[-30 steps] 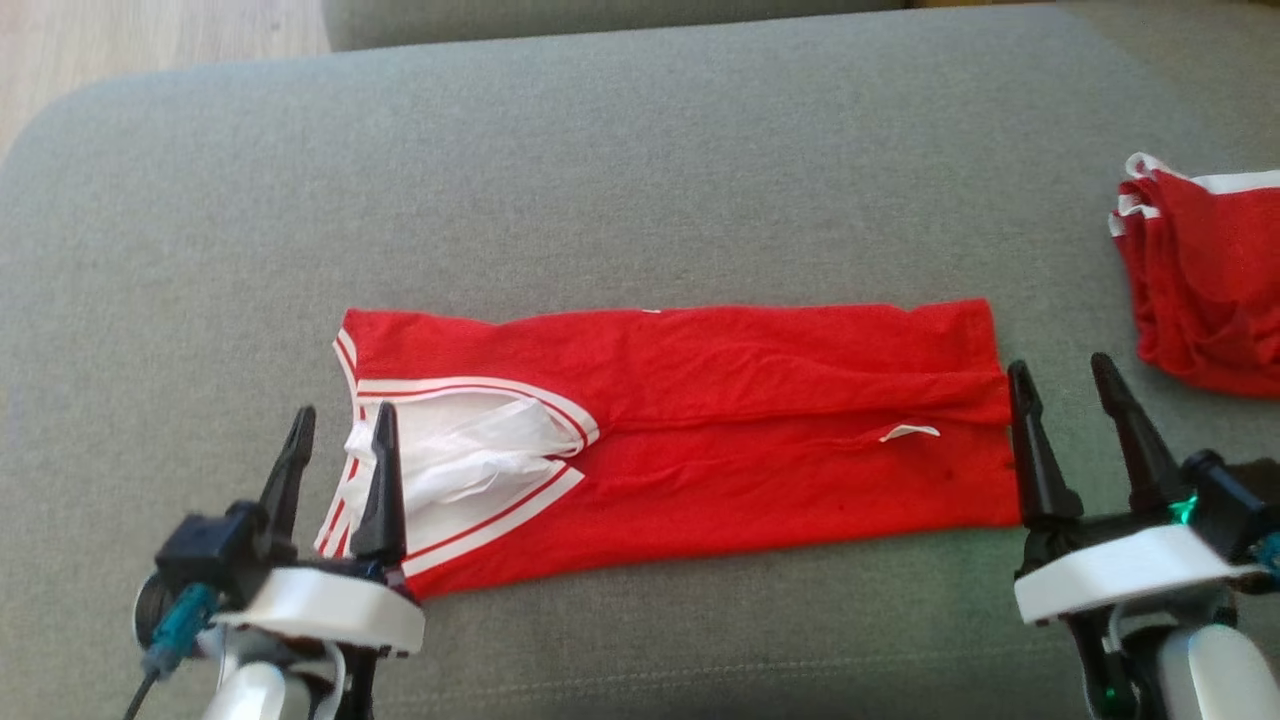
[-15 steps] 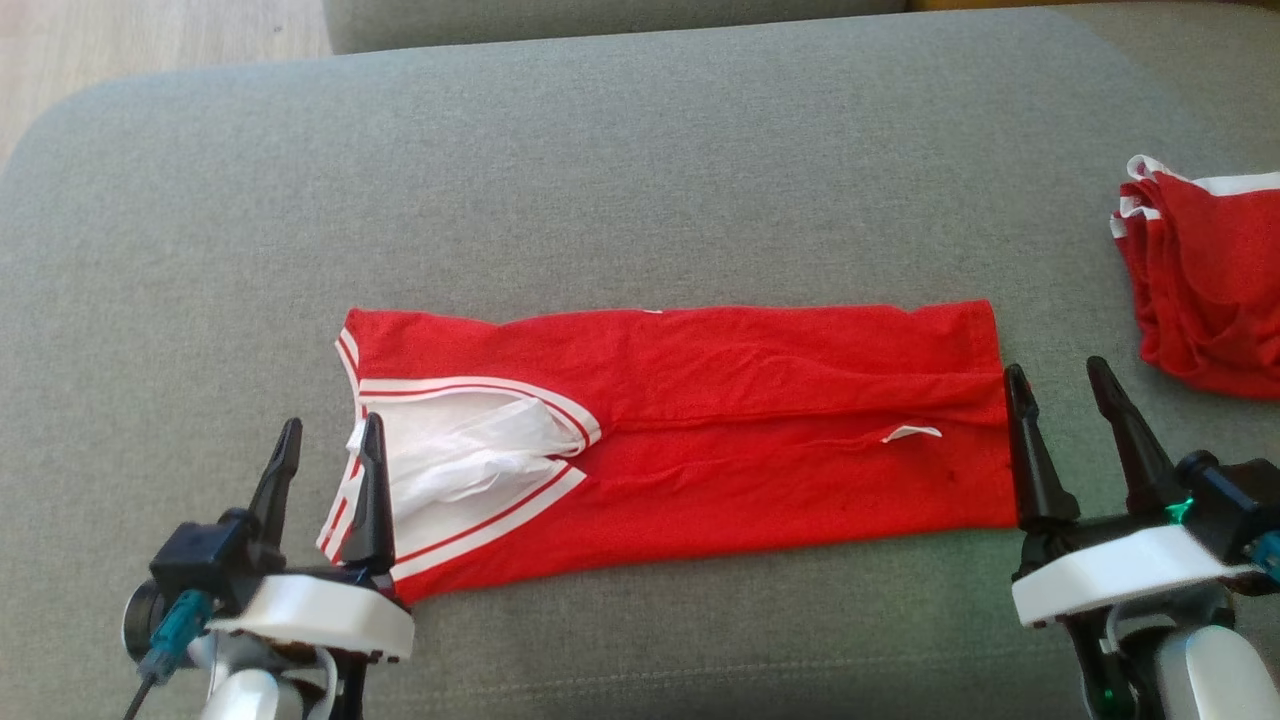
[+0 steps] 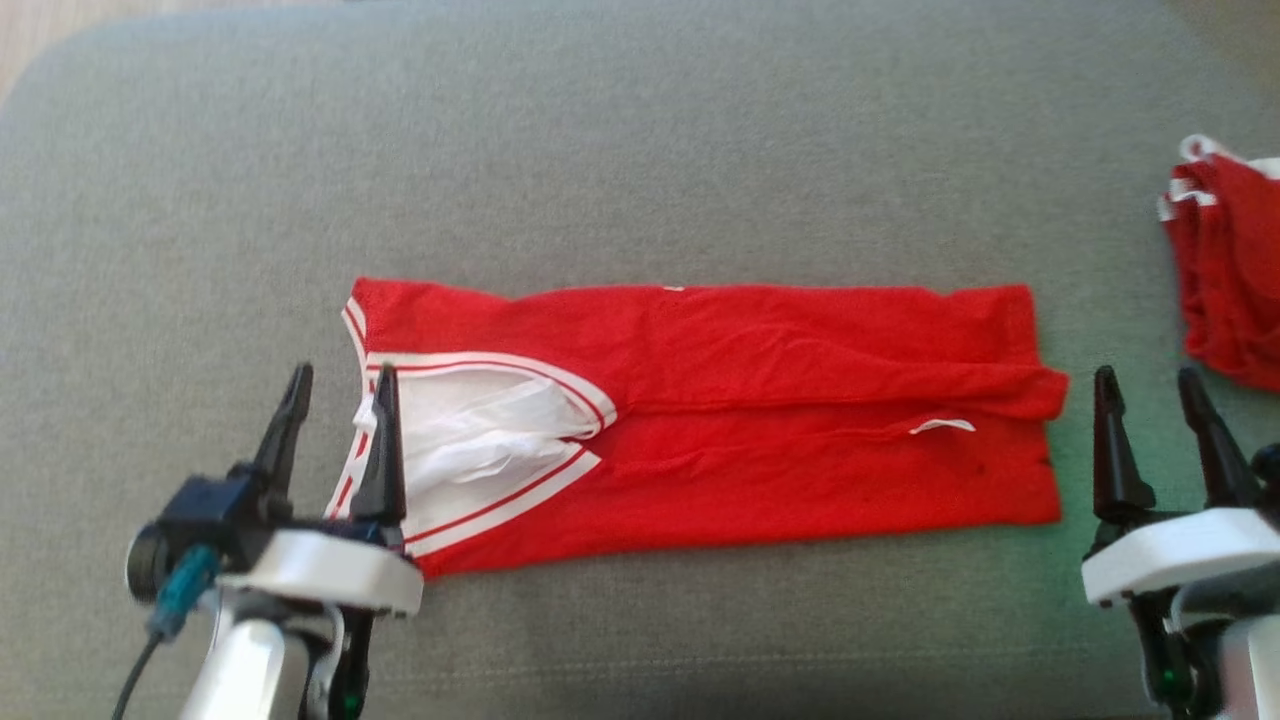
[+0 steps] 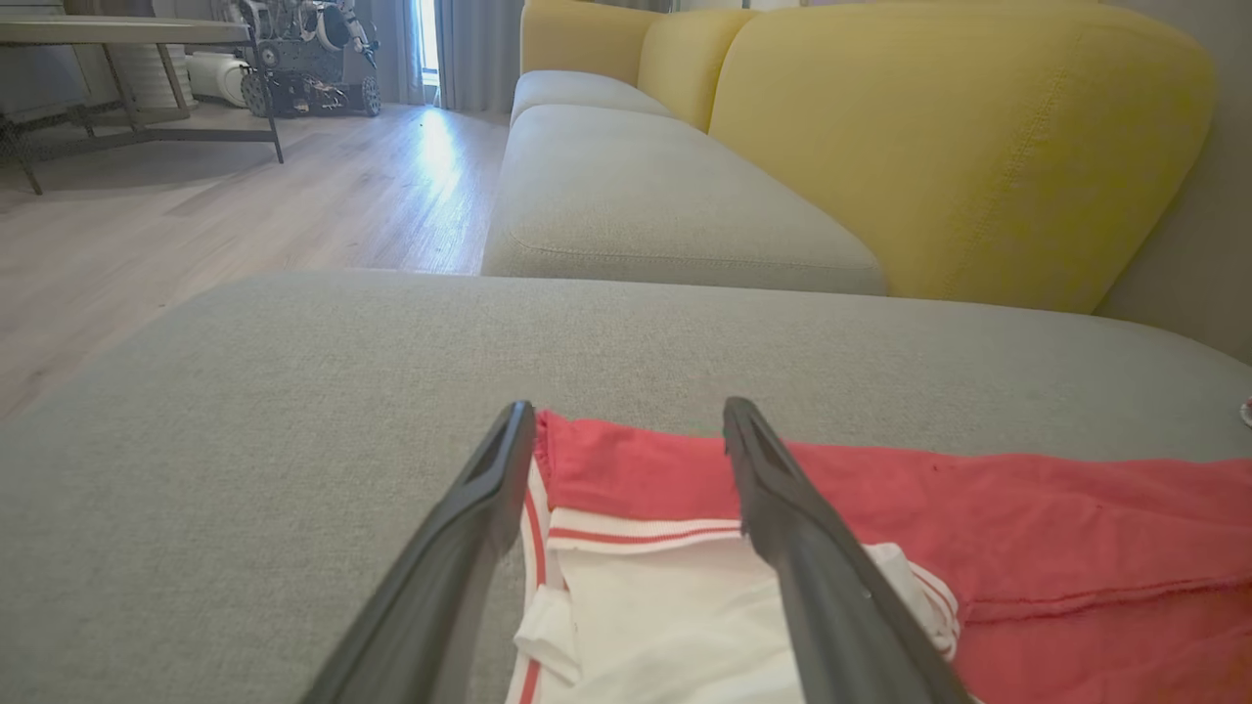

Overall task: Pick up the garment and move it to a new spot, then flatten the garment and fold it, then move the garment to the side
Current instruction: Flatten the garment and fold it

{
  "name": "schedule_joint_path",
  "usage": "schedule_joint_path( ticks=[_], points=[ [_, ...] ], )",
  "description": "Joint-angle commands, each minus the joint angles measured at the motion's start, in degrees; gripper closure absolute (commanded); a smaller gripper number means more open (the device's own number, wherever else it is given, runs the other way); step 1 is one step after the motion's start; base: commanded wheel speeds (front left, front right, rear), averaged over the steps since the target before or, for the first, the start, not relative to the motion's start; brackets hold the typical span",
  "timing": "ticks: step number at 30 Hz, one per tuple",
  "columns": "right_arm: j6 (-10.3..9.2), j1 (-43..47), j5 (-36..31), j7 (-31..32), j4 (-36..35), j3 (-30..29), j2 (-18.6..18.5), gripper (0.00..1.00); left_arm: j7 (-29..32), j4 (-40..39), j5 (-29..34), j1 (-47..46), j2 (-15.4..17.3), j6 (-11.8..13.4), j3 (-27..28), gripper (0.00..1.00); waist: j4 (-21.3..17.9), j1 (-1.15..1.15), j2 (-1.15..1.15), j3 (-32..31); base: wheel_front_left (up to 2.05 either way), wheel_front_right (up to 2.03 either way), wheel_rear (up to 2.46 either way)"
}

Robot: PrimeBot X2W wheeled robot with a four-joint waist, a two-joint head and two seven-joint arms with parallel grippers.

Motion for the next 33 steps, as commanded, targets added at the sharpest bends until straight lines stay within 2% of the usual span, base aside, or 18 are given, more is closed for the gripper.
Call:
schedule_joint_path(
  ticks=[1, 8, 12, 18, 19, 20, 21, 27, 33],
  points=[
    [0.19, -2.9, -0.5, 0.2, -0.8, 1.1, -1.1, 0.00, -0.7, -1.8, 0.7, -2.9, 0.3, -0.4, 1.6, 0.00, 1.0, 0.00, 0.00, 1.5, 0.00, 0.00, 0.00],
    [0.19, -6.9, -0.3, 1.7, 5.4, 2.6, -1.6, 0.00, -0.7, -1.7, 1.7, -6.5, -0.6, -1.6, 1.2, 0.00, 2.6, 0.00, 0.00, 5.3, 0.00, 0.00, 0.00],
    [0.19, -7.4, -0.4, 5.2, 8.7, 2.4, -1.2, 0.00, -0.7, -1.5, 2.2, -8.1, -1.4, -2.4, 1.2, 0.00, 3.3, 0.00, 0.00, 7.0, 0.00, 0.00, 0.00],
    [0.19, -6.6, 0.2, 9.7, 9.7, 1.7, 0.1, 0.00, -0.7, -1.2, 2.8, -9.1, -2.1, -3.1, 1.8, 0.00, 3.5, 0.00, 0.00, 8.3, 0.00, 0.00, 0.00],
    [0.19, -6.4, 0.6, 10.9, 9.4, 1.8, 0.4, 0.42, -0.7, -1.0, 2.9, -9.2, -2.4, -3.3, 2.2, 0.00, 3.3, 0.00, 0.00, 8.5, 0.00, 0.00, 0.00],
    [0.19, -6.3, 0.8, 11.4, 9.2, 2.0, 0.5, 0.69, -0.7, -0.9, 2.9, -9.2, -2.4, -3.5, 2.4, 0.00, 3.3, 0.00, 0.00, 8.5, 0.00, 0.00, 0.00],
    [0.19, -6.1, 1.0, 12.0, 9.0, 2.1, 0.6, 1.00, -0.7, -0.7, 3.0, -9.2, -2.5, -3.6, 2.6, 0.00, 3.2, 0.00, 0.00, 8.5, 0.00, 0.00, 0.00],
    [0.19, -4.7, 0.9, 13.6, 6.7, 2.1, 1.2, 1.00, -0.7, -0.3, 3.6, -9.1, -2.8, -4.0, 3.6, 0.00, 2.6, 0.00, 0.00, 7.5, 0.00, 0.00, 0.00],
    [0.19, -3.7, 0.4, 11.8, 4.6, -1.3, 1.5, 1.00, -0.7, -0.3, 4.2, -8.2, -3.1, -4.2, 4.5, 0.00, 1.4, 0.00, 0.00, 6.0, 0.00, 0.00, 0.00]
  ],
)
